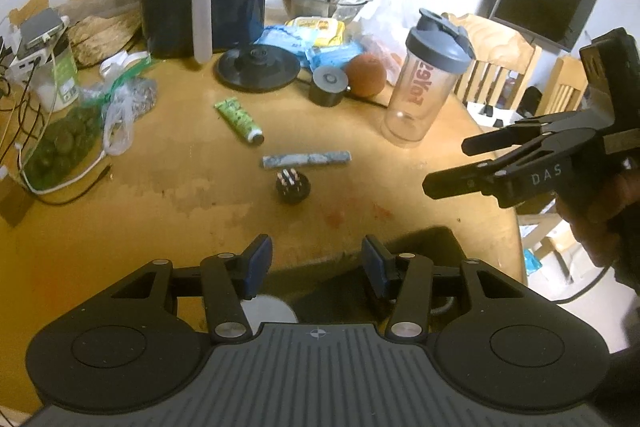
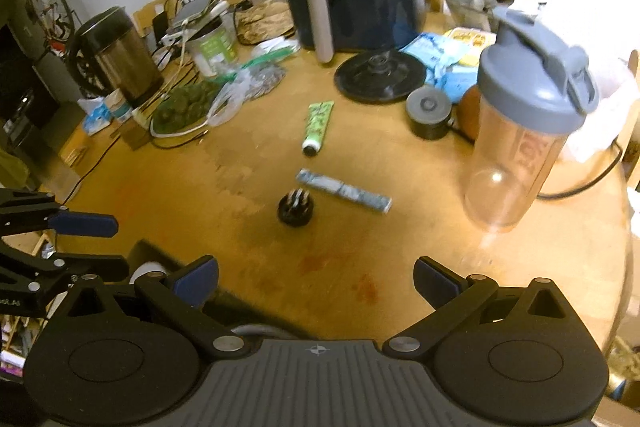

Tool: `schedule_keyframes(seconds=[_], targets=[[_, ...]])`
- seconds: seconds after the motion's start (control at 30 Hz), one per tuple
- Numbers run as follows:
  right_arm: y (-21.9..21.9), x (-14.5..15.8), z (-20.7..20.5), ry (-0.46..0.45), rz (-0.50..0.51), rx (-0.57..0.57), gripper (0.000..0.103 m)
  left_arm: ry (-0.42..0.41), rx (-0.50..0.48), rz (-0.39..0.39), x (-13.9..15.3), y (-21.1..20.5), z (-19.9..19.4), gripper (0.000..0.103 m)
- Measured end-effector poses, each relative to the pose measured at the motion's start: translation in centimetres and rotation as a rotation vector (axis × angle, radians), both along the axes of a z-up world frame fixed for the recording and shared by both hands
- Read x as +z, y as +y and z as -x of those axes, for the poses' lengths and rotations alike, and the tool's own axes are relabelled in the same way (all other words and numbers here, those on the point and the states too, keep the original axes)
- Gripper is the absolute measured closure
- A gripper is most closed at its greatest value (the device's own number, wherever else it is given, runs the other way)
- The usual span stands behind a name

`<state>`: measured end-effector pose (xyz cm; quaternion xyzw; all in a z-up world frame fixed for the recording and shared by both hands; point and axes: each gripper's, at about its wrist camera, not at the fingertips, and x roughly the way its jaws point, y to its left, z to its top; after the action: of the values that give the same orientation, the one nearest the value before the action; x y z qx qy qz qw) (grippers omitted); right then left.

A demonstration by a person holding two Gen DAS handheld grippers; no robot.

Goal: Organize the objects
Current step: 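Open both grippers to release the cup and ring, then withdraw, then move the right gripper to the marbled bar while the left gripper approaches the black plug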

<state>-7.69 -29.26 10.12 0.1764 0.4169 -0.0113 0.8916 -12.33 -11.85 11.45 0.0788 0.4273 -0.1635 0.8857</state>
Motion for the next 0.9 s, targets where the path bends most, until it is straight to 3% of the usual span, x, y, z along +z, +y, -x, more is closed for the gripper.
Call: schedule_keyframes(seconds=[0.43,0.9], targets=[[-1.4,1.6,-3.4,-0.036,0.078,-0.032,0.0,-0.039,-0.018,0.017,1.4,1.0,-3.9,0.054],[-0.5,-2.6,-5.4,0.026,0.172,0.017,0.003,-0.001,-0.005,0.053,0.8,1.6,-4.9,0.054]])
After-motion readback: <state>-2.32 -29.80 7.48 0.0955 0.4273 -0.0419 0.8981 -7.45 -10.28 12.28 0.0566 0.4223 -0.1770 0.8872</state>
